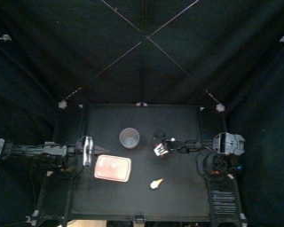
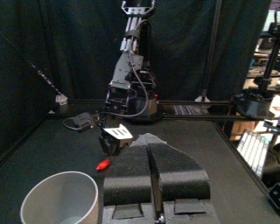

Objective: Pick the red chile then place it in the grey bowl
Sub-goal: Place red chile in the grey bowl

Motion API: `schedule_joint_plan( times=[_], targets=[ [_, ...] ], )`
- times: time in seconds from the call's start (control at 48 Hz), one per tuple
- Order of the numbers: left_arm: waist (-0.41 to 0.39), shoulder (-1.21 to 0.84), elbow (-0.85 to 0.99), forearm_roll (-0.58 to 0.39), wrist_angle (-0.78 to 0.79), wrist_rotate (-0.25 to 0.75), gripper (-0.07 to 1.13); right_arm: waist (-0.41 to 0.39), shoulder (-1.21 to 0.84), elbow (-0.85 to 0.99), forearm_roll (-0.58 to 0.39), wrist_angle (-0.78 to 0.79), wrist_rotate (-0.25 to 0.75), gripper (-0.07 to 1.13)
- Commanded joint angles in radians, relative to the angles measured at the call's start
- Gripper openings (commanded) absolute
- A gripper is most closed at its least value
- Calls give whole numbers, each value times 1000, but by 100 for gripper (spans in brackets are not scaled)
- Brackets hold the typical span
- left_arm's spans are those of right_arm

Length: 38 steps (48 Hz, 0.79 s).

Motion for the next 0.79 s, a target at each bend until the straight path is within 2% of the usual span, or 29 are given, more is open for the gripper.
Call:
schedule_joint_plan(
  times=[0.021,0.354,0.625,0.792],
  targets=[
    [2,3,-12,2,-5,2,-4,0,-38,-41,-21,-18,-2,52],
    [2,3,-12,2,-5,2,-4,40,-127,-250,-121,-95,-3,52],
    [2,2,-12,2,-5,2,-4,35,0,-413,-204,-221,-2,52],
    [2,0,-12,0,-5,2,-4,34,67,-476,-298,-245,0,56]
  ],
)
